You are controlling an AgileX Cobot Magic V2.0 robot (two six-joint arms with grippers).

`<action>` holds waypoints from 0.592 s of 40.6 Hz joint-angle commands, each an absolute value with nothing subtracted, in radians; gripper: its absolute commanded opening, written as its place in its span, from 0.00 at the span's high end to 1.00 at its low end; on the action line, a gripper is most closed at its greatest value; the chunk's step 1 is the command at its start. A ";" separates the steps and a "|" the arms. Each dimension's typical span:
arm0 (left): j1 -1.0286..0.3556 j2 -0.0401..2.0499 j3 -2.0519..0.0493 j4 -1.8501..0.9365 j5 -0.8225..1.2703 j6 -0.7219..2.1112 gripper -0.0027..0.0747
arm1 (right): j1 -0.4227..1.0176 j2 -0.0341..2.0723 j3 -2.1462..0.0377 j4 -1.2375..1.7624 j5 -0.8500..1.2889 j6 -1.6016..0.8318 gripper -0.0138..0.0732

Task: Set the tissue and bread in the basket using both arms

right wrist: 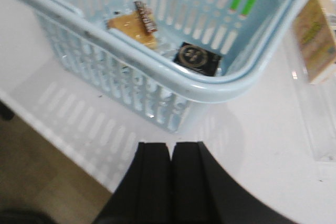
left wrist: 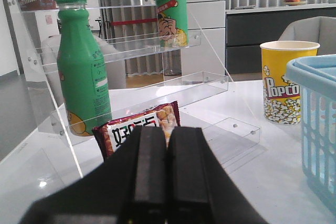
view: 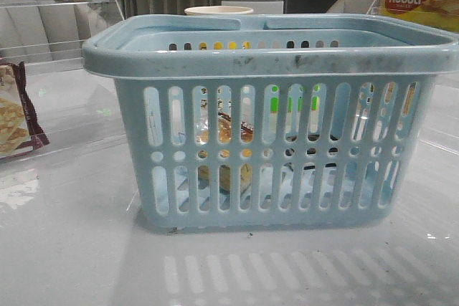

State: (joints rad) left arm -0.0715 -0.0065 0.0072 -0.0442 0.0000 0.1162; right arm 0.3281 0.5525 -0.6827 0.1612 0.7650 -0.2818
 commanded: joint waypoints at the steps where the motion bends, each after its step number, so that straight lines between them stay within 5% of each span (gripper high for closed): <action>1: -0.078 -0.024 0.006 -0.053 -0.091 0.108 0.85 | 0.231 0.460 -0.606 0.166 0.560 -0.290 0.78; 13: -0.078 -0.024 0.006 -0.053 -0.091 0.108 0.85 | 0.001 0.115 -0.179 0.166 0.089 -0.290 0.78; 24: -0.078 -0.024 0.006 -0.053 -0.091 0.108 0.85 | -0.054 -0.031 0.032 0.182 -0.046 -0.289 0.78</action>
